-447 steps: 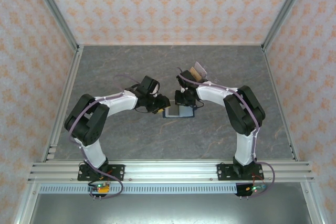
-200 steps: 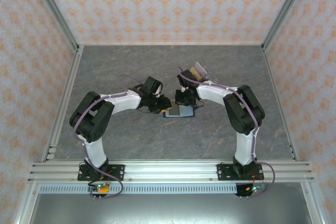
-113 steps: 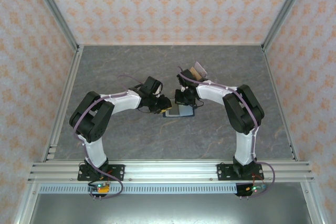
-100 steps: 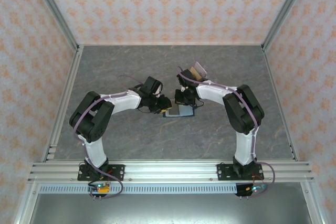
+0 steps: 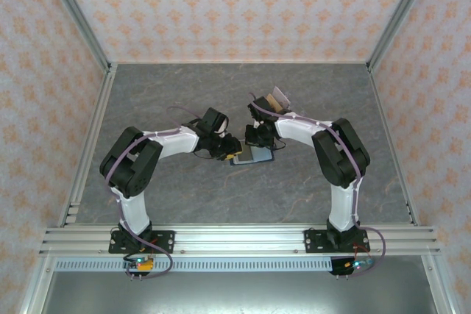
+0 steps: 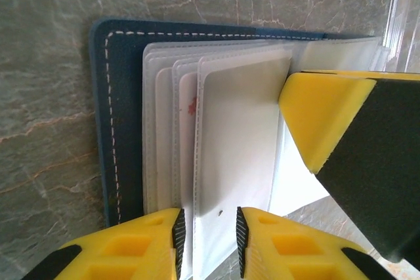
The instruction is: Take the credit cards out of the card holder
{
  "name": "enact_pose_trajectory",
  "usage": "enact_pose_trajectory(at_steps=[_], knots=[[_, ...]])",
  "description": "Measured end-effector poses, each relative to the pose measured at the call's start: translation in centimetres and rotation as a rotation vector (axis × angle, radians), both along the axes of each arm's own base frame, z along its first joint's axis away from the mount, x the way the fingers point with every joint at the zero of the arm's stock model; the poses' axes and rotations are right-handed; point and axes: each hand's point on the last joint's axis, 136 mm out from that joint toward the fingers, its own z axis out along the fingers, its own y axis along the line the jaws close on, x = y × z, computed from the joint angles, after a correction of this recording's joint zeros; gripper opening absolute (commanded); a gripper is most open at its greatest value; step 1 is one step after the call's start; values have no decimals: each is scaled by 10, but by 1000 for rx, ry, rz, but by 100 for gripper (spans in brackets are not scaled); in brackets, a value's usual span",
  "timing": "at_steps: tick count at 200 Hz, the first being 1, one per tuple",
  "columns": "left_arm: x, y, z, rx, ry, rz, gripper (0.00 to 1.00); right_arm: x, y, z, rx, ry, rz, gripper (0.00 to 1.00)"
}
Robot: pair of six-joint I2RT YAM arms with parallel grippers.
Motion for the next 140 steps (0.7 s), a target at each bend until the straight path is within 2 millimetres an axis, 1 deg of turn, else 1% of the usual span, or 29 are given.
enact_pose_trajectory(at_steps=[62, 140], knots=[[0, -3, 1, -13, 3, -4, 26, 1, 0, 0, 1, -1, -2, 11], [2, -3, 3, -18, -6, -4, 26, 1, 0, 0, 1, -1, -2, 11]])
